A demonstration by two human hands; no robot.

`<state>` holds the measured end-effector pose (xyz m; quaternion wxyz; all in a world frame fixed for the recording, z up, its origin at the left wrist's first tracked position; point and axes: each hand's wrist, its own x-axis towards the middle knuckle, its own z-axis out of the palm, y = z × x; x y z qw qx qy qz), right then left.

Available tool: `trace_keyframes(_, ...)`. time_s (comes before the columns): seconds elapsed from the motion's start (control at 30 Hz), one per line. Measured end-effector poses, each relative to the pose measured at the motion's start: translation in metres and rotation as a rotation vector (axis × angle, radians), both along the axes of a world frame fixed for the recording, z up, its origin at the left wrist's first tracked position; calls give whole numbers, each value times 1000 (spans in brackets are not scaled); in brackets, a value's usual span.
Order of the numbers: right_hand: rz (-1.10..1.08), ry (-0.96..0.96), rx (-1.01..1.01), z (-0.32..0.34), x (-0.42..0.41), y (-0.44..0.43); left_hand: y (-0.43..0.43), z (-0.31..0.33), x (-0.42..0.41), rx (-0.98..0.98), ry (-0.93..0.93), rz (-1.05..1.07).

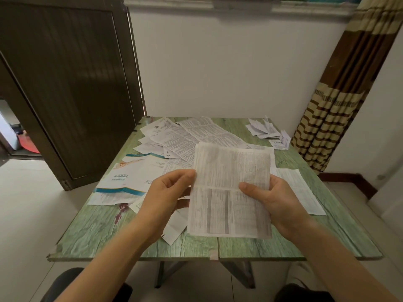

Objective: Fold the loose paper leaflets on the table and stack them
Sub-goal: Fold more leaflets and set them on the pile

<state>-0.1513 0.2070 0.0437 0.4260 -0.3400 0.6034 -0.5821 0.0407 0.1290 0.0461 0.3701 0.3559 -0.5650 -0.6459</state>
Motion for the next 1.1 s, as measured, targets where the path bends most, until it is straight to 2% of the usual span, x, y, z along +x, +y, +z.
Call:
trace_keyframes(0.2,-16,68,2,-2,3,-1,3,-2,-4,-149,-192,32)
trace_keyframes(0.4,9,72,17,-3,2,0,1,-4,-3,-119,-270,40)
trace_keyframes(0.6,67,30,11,-1,1,3,2,1,-3,-19,-238,103)
trace_keyframes(0.77,172,-99,17,2,1,7,3,4,-1,209,-189,-157)
trace_keyframes(0.87,240,-214,77,2,-4,8,-1,2,2,226,-161,-169)
trace_keyframes(1.1,443,30,80,20,-24,23,-14,11,26,70,-235,-361)
